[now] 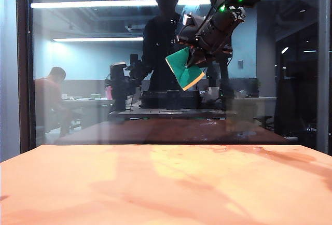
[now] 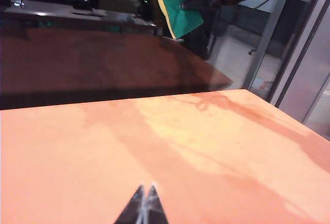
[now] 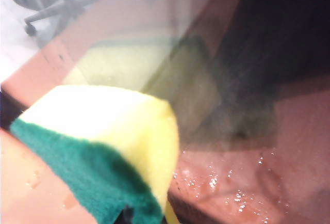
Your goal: Pick up the sponge from the table, wipe the water off the glass, and finally place the sponge back on the table.
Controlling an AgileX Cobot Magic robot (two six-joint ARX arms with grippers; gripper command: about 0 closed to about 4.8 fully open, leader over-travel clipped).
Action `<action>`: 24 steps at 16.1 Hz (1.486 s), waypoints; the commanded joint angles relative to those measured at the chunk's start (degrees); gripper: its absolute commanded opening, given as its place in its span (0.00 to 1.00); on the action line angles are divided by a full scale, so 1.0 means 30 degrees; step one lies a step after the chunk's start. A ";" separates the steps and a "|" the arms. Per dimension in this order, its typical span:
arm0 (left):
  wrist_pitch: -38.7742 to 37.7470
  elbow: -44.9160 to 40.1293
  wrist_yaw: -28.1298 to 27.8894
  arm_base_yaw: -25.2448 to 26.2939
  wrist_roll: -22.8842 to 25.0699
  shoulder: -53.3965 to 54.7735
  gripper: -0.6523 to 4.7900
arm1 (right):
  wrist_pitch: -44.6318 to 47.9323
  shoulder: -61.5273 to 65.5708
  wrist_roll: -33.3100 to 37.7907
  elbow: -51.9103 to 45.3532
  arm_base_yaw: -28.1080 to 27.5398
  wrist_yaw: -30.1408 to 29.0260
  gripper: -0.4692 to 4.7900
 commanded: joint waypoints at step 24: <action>-0.0138 0.0051 0.0007 0.0000 0.0058 0.0022 0.11 | 0.1224 -0.0947 0.0124 0.0168 0.1464 0.2463 0.08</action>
